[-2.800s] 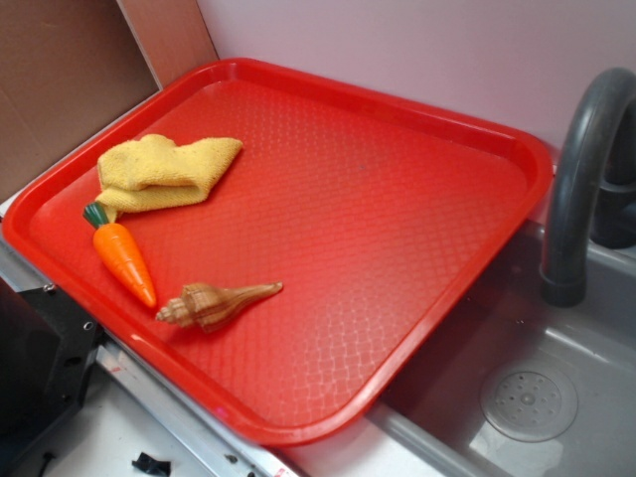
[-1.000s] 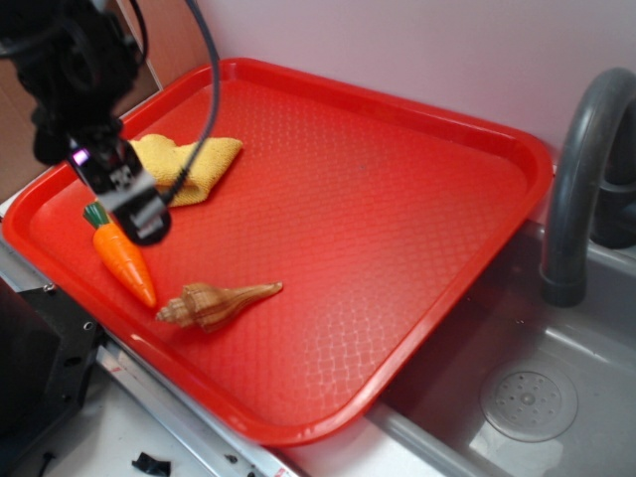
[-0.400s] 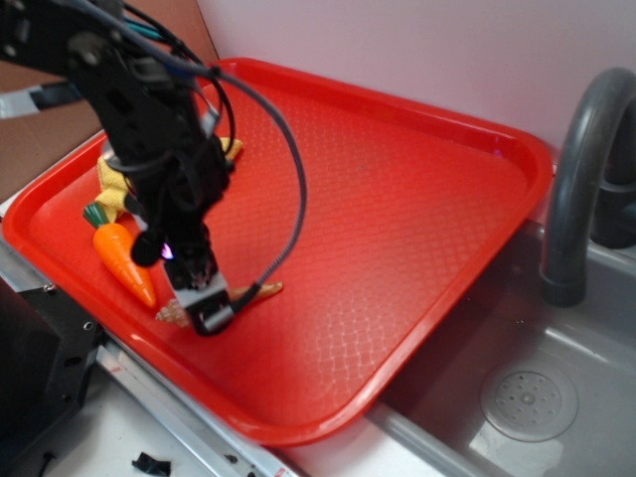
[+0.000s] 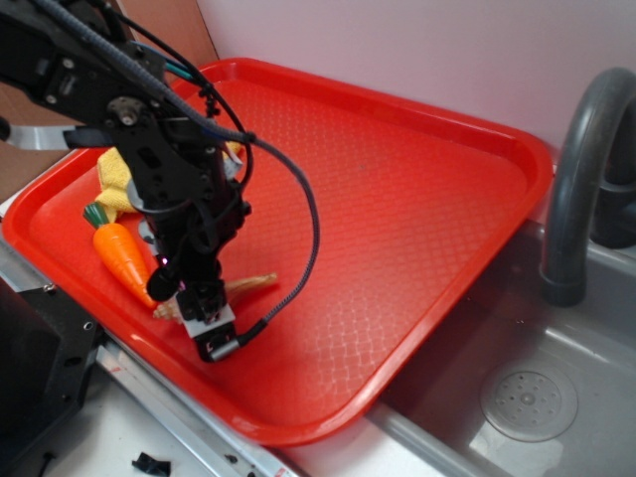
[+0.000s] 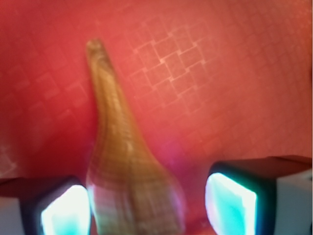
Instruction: Grab the shell.
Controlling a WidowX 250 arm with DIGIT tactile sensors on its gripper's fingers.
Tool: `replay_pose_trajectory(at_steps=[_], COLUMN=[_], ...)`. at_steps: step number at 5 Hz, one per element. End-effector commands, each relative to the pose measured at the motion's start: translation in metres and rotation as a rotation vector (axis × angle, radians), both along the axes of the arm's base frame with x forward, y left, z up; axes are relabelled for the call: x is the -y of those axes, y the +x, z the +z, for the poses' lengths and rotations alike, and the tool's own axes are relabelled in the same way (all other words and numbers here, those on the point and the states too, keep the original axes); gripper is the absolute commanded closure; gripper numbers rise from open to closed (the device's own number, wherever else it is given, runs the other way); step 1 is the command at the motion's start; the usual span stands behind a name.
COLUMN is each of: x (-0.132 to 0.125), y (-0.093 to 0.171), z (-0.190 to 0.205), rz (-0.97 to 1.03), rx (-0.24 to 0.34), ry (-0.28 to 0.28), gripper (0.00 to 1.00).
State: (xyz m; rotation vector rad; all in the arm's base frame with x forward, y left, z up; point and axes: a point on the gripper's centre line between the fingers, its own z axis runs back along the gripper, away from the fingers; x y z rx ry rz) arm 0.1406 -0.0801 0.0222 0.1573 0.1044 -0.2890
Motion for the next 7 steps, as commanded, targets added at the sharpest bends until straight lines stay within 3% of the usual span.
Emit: replay_pose_trajectory(at_steps=[1, 3, 4, 5, 6, 7], x=[-0.002, -0.001, 0.002, 0.004, 0.004, 0.006], y=[0.002, 0.014, 0.028, 0.036, 0.038, 0.043], z=[-0.001, 0.031, 0.079, 0.124, 0.154, 0.159], rz=[0.009, 0.065, 0.106, 0.113, 0.102, -0.045], rx=[0.006, 0.008, 0.018, 0.071, 0.122, 0.098], ry=[-0.011, -0.076, -0.136, -0.194, -0.214, -0.2], gripper=[1.0, 1.0, 1.0, 1.0, 1.0, 1.0])
